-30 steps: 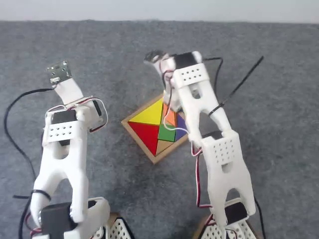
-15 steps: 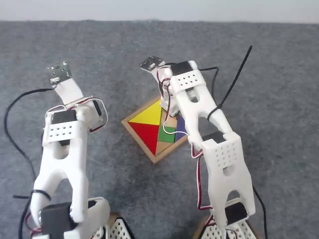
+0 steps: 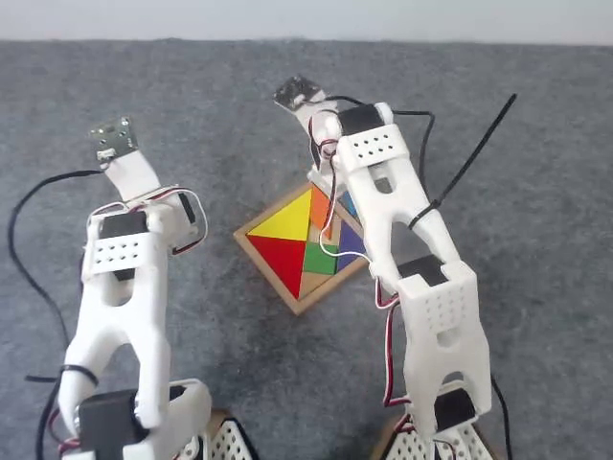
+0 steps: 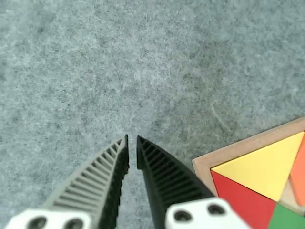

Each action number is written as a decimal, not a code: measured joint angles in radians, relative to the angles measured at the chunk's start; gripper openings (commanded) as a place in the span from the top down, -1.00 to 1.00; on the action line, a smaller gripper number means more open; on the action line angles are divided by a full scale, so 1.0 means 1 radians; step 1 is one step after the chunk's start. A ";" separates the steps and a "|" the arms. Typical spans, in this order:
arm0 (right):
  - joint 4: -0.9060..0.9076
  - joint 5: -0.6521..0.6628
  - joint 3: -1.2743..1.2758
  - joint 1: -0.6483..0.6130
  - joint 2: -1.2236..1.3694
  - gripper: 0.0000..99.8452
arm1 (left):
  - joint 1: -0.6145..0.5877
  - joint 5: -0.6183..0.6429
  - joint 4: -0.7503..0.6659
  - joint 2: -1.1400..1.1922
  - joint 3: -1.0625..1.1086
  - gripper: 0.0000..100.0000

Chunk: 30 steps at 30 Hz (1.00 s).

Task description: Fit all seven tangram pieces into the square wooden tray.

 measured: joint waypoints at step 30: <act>0.284 0.199 0.307 0.178 -0.428 0.98 | 0.078 -0.181 -0.017 -0.437 0.295 0.97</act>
